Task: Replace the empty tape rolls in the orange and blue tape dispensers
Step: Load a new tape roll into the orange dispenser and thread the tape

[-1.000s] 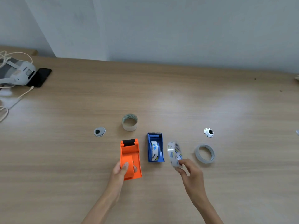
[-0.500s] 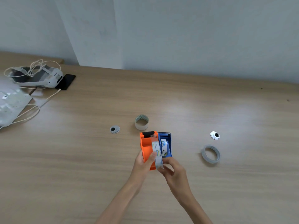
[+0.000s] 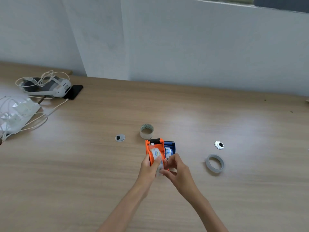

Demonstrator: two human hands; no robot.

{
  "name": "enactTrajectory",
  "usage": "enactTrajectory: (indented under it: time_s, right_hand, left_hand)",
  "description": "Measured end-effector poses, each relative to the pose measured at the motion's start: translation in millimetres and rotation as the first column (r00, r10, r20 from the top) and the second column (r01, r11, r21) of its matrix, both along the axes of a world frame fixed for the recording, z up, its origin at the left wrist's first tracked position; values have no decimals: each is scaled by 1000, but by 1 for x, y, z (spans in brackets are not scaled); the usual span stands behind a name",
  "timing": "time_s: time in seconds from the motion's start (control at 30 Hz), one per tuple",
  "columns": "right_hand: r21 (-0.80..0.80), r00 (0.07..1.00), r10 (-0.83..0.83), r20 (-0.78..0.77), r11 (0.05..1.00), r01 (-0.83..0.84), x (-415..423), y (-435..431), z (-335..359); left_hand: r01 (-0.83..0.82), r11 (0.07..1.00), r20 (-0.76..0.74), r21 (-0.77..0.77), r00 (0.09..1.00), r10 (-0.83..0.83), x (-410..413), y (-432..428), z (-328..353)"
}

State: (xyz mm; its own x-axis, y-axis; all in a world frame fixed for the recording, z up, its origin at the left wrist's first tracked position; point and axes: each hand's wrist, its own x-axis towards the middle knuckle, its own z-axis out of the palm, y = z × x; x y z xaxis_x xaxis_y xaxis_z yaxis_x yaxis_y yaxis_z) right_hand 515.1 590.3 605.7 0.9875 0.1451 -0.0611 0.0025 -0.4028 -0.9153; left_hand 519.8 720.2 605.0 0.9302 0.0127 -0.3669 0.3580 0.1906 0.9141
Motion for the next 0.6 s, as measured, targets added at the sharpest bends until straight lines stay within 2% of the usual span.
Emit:
enactTrajectory:
  time_s: [0.23,0.33,0.5,0.6]
  right_hand:
    - [152,986,-106,-126,980,124,3,-3,1]
    - [136,975,-124,-184,979,150,10,3,1]
    - [202,894,-61,-443,965,166,24,3,0]
    - [251,876,17,-482,961,119,30,-2,-1]
  left_hand:
    - [65,998,80,21,995,-66,-22,-1,7]
    - [110,994,90,22,990,-111,-31,-6,6]
    - [166,986,82,35,982,-168,-38,-8,2]
    - [191,981,74,42,978,-194,-39,-5,1]
